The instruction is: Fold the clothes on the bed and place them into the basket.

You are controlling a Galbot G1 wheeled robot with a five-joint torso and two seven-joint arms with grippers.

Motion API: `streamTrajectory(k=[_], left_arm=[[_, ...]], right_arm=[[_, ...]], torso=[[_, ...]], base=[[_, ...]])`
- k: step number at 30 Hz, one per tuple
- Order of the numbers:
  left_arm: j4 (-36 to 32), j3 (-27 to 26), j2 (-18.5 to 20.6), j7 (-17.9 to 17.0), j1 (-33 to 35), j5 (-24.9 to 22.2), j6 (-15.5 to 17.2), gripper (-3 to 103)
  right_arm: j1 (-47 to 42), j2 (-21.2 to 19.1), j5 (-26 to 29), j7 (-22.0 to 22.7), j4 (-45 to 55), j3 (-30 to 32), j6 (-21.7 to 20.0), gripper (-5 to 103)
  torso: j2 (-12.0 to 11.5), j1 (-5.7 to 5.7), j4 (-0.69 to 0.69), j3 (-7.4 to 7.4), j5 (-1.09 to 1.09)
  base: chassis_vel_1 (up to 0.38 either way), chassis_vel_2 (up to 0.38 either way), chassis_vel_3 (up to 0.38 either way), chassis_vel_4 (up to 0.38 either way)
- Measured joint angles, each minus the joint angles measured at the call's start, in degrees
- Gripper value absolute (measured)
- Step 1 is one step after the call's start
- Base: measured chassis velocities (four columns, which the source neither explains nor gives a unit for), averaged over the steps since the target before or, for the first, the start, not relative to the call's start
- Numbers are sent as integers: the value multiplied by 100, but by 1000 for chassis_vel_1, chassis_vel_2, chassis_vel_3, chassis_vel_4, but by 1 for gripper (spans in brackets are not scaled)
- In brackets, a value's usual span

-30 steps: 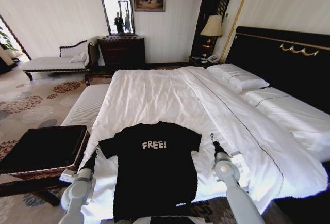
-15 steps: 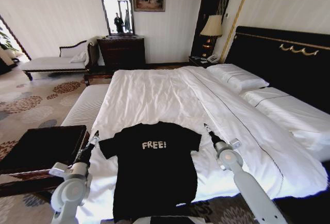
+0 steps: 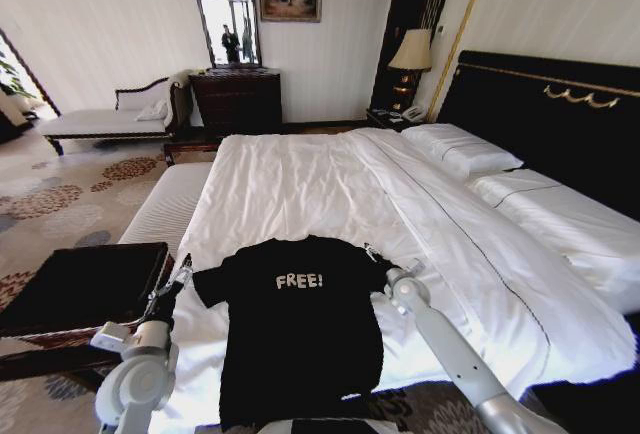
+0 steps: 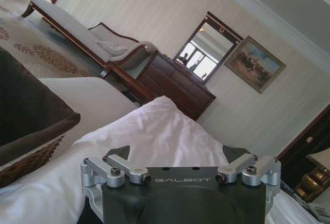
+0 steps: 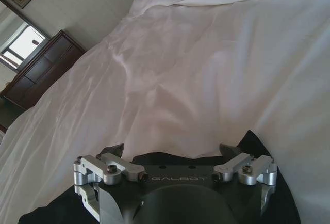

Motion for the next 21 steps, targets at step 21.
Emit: streamTrajectory(k=[21], left_arm=[[98,13,8,-98,-14,-154,48,100]], right_arm=[[-299,-192,-33,-284,3,319,38,100]], torso=[[1,0,1,0,0]], base=[[0,0,0,0]])
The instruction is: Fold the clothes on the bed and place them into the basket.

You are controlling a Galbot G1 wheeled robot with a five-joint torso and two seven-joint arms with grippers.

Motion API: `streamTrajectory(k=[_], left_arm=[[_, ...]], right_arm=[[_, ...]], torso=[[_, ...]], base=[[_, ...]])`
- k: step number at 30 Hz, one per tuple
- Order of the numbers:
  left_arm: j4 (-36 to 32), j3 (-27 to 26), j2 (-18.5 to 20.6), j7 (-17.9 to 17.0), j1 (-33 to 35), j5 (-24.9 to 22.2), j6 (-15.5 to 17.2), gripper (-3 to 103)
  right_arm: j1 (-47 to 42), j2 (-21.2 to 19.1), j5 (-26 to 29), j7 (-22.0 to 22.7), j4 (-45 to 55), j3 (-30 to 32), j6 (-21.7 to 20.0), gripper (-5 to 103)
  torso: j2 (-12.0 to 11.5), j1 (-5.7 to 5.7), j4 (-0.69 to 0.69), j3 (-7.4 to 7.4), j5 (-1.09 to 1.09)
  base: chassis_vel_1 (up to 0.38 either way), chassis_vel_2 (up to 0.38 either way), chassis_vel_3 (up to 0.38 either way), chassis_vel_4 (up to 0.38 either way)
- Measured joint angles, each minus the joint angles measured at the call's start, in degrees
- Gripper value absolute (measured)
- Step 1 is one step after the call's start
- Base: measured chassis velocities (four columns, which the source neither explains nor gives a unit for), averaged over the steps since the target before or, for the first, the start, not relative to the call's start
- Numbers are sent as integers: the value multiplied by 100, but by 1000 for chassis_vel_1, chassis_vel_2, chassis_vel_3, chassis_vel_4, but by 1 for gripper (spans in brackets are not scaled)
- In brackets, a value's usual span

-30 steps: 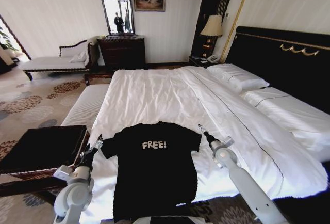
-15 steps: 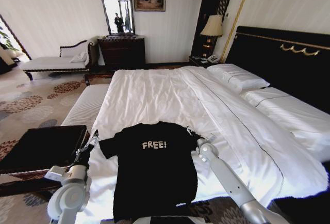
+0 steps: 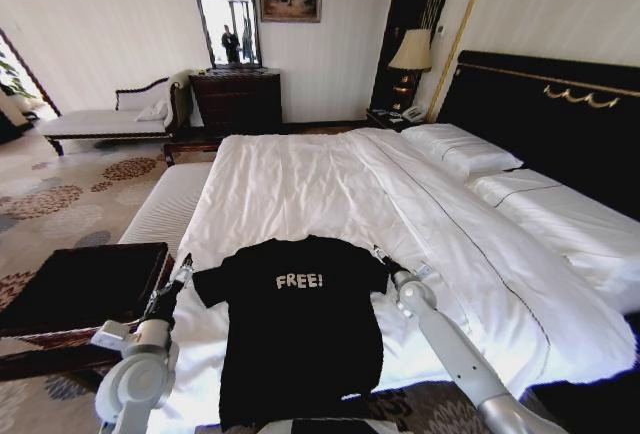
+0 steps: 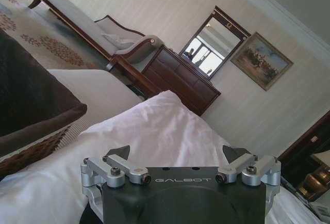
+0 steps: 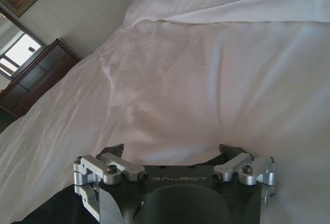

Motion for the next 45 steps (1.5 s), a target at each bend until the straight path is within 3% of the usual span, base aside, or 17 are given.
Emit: streamTrajectory(k=[4,10,13,16,18,23,25,29,31,39,41,43,45], left_arm=[[-20,-15,-8,-2,33,0,0,100],[-55,-7,-68,-19,86,14,-2,100],[-55,0,-75,-25,91,20,-7,100],[-92,5,-84,-46,116,19,-10,100],[-105,8,-86,-49,125,19,-11,100],[-143,13,-78,-78,131,11,-11,100],[-146,14,-73,-82,125,7,-11,100],[-132,30,-59,-90,94,-6,-8,100],[-120,35,-59,-91,88,-7,-8,100],[-64,40,-46,-91,82,-24,-6,100],[-55,28,-41,-91,85,-32,-5,100],[-52,26,-41,-91,87,-34,-5,100],[-49,21,-41,-91,89,-38,-5,100]], right_arm=[[-93,10,-29,-13,68,34,-1,100],[-320,61,-50,-53,250,143,13,76],[-350,94,-76,-89,254,159,52,70],[-357,132,-111,-109,236,166,118,54],[-354,134,-114,-108,231,168,123,54],[-325,114,-210,-70,195,180,166,27],[-325,106,-235,-58,189,184,173,27],[-357,49,-299,-22,186,213,186,6],[-365,39,-303,-17,187,218,187,2],[-371,43,-347,11,182,221,188,-2],[-369,50,-356,23,186,220,188,12],[-368,51,-362,26,189,220,188,12],[-372,56,-382,30,195,220,188,23]], torso=[[0,0,0,0,0],[0,0,-1,0,0],[0,0,-1,0,0],[0,0,0,0,0],[0,0,0,0,1],[0,0,0,0,0],[0,0,0,0,0],[0,0,-1,0,0],[0,0,-1,0,0],[0,0,0,0,0],[0,0,0,0,0],[0,0,0,0,0],[0,0,0,0,0]], base=[[0,0,0,0],[0,0,0,0],[0,0,0,0],[0,0,0,0],[0,0,0,0],[0,0,0,0],[0,0,0,0],[0,0,0,0],[0,0,0,0],[0,0,0,0],[0,0,0,0],[0,0,0,0],[0,0,0,0]])
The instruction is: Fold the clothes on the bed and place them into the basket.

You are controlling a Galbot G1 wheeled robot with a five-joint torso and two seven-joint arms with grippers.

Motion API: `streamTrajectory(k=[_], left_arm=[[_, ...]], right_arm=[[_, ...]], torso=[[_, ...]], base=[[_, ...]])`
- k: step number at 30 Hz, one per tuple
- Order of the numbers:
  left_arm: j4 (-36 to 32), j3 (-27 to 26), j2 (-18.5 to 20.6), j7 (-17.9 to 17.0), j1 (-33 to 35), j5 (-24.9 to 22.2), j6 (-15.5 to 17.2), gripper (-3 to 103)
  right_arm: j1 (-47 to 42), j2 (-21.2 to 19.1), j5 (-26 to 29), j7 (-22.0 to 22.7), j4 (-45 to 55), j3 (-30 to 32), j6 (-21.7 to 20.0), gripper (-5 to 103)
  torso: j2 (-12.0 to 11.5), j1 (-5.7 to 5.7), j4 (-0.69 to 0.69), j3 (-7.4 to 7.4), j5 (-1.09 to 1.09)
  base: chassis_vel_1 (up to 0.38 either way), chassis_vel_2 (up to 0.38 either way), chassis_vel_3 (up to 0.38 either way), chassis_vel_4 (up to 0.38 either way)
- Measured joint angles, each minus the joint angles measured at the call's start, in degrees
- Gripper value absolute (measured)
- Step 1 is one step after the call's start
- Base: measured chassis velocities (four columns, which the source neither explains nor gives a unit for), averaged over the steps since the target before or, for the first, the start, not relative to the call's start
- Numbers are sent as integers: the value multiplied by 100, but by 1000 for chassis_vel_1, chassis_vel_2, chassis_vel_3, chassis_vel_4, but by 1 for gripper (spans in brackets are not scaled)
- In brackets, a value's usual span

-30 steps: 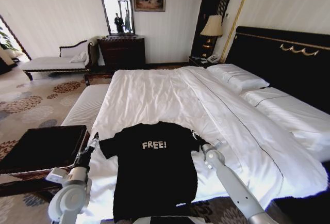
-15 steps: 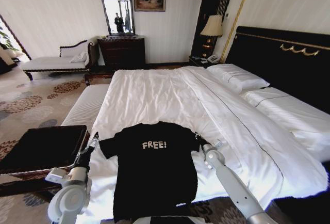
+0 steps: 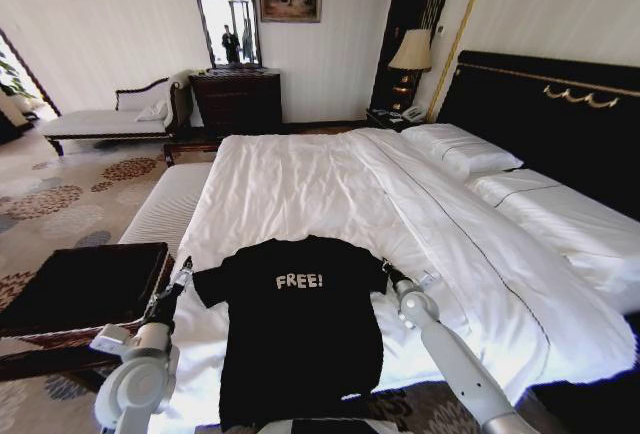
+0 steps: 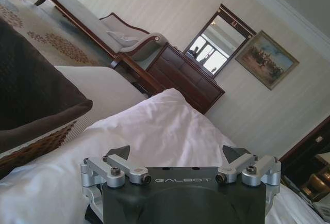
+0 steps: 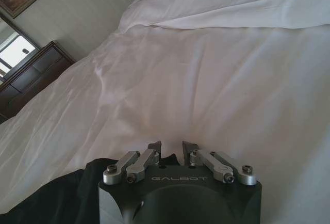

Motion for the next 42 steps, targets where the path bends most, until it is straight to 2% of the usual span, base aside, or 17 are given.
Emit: streamTrajectory(k=[2,4,10,12,15,16,18,19,20,21,22,24,25,29,31,34,42], left_arm=[[-3,-1,-4,0,2,-7,0,100],[-7,-1,-5,0,3,-7,0,100],[-28,8,-9,-3,1,-8,0,100],[-32,10,-11,-3,2,-8,0,100],[-43,18,-23,-4,18,-8,1,100],[-45,18,-24,-4,20,-8,0,100],[-45,18,-25,-4,20,-8,1,100],[-50,18,-26,-5,23,-8,1,100],[-50,18,-26,-5,23,-8,1,100],[-53,18,-27,-5,25,-8,1,100],[-57,16,-29,-5,29,-8,1,100],[-62,12,-37,-5,41,-11,1,100],[-62,12,-37,-5,41,-11,1,100],[-66,4,-49,-5,76,-13,-3,100],[-67,3,-49,-5,77,-14,-4,100],[-73,-6,-47,-5,76,-30,-8,100],[-91,0,-49,-5,76,-38,-9,100]], right_arm=[[-15,6,-3,13,17,8,0,33],[-25,8,-4,19,28,19,0,33],[-130,5,-64,32,95,85,-1,61],[-145,1,-73,31,103,92,-1,61],[-206,-11,-99,31,128,119,-1,72],[-217,-12,-105,32,129,122,-1,67],[-222,-12,-110,33,129,124,-1,67],[-226,-10,-126,36,128,127,-1,56],[-226,-10,-126,36,128,127,-1,56],[-226,-9,-132,37,126,127,-1,51],[-226,-9,-136,37,126,127,-1,51],[-226,-8,-141,39,126,127,-2,40],[-226,-8,-141,39,126,127,-2,40],[-229,-4,-193,39,125,126,-2,18],[-232,-4,-207,40,125,126,-2,18],[-240,-5,-306,41,105,130,45,3],[-237,2,-317,59,89,256,118,0]], torso=[[0,0,0,0,0],[0,0,0,0,0],[-1,0,0,0,0],[-1,0,0,0,0],[-1,0,0,0,0],[-1,0,-1,0,0],[-1,0,-2,0,0],[-1,0,-2,0,0],[-1,0,-2,0,0],[-1,0,-1,0,0],[-1,0,-1,0,0],[-1,0,-1,0,0],[-1,0,-1,0,0],[-1,0,0,0,0],[-1,0,0,0,0],[-1,0,0,0,1],[-1,0,0,0,0]], base=[[0,0,0,0],[0,0,0,0],[0,0,0,0],[0,0,0,0],[0,0,0,0],[0,0,0,0],[0,0,0,0],[0,0,0,0],[0,0,0,0],[0,0,0,0],[0,0,0,0],[0,0,0,0],[0,0,0,0],[0,0,0,0],[0,0,0,0],[0,0,0,0],[0,0,0,0]])
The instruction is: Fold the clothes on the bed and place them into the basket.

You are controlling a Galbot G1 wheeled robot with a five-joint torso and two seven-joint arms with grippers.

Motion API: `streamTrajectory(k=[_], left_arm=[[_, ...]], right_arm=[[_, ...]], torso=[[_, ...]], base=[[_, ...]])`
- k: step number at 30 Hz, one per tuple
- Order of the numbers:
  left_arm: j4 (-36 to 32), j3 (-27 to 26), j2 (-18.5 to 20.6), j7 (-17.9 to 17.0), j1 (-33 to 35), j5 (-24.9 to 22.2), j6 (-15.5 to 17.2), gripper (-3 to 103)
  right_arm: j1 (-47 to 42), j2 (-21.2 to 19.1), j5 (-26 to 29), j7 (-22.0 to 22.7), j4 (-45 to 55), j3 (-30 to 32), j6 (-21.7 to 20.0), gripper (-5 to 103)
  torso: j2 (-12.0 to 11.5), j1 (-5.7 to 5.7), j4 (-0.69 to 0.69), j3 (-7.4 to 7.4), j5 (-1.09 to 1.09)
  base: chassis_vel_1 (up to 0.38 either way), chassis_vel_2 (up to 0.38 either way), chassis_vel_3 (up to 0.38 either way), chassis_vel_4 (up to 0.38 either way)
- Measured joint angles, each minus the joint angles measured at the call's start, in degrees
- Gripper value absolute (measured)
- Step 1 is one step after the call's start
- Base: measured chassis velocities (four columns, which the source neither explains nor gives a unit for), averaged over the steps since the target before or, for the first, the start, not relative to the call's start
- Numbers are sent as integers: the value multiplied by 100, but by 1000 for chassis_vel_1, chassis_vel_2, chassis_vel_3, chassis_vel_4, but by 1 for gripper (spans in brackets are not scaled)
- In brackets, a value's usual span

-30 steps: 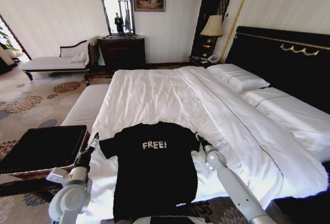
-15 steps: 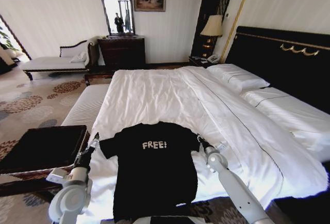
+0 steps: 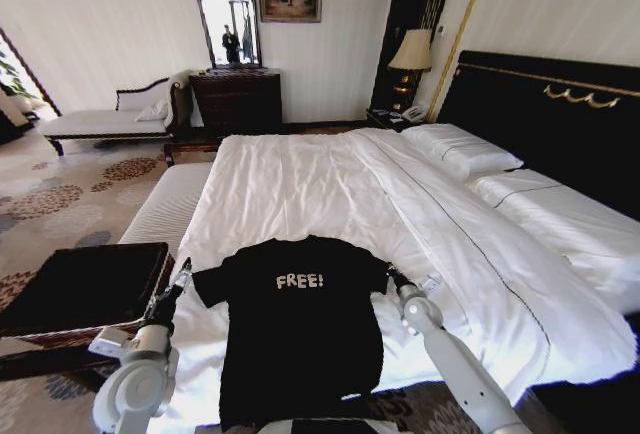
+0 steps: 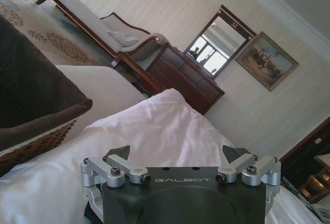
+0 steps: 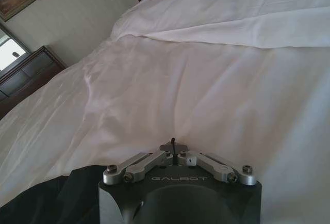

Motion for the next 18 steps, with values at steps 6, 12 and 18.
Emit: streamTrajectory(k=[6,12,18], left_arm=[[-16,1,2,-6,-2,-10,0,100],[-40,10,1,-22,-4,-13,4,100],[-48,4,1,-38,6,-13,11,100]], right_arm=[[-8,32,13,3,3,118,16,0],[-64,152,14,-78,208,116,161,0],[-194,205,39,-269,797,-20,330,0]], torso=[[0,0,0,0,0],[0,0,0,0,-1],[1,0,-1,0,-2]], base=[[0,0,0,0],[0,0,0,0],[0,0,0,0]])
